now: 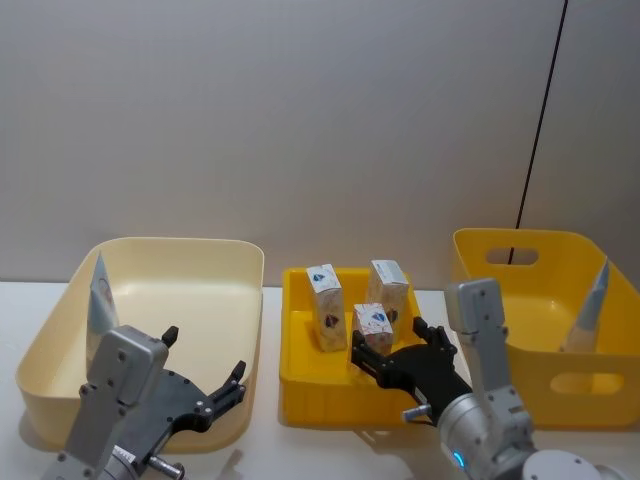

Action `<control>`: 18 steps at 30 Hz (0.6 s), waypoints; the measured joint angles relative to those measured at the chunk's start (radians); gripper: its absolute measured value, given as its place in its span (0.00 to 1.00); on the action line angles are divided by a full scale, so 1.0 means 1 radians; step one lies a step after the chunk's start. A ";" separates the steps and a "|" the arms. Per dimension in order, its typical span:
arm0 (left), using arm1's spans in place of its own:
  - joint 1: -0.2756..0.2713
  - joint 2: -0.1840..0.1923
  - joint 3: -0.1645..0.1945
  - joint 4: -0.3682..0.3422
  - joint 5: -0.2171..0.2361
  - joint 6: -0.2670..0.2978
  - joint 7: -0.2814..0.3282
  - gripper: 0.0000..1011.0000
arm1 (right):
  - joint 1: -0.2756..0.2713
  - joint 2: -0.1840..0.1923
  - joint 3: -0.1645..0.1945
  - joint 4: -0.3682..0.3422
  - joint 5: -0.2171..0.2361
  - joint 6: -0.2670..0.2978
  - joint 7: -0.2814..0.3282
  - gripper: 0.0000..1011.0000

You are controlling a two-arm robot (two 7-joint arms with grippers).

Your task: Bimanual collaborative sorting of washing and personal care products

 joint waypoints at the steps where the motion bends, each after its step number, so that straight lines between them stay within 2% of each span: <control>1: 0.000 0.000 0.000 0.000 0.000 0.000 0.000 0.99 | 0.007 -0.006 -0.001 0.010 -0.003 0.001 -0.004 0.99; 8: 0.000 0.000 0.000 0.000 0.000 0.000 0.000 0.99 | 0.031 -0.032 -0.004 0.050 -0.014 0.007 -0.020 0.99; 15: 0.000 0.000 0.000 0.000 0.000 0.000 0.000 0.99 | 0.045 -0.046 -0.005 0.074 -0.021 0.009 -0.028 0.85; 18: 0.000 0.000 0.000 0.000 0.000 0.000 0.000 0.99 | 0.049 -0.050 -0.006 0.079 -0.022 0.010 -0.032 0.75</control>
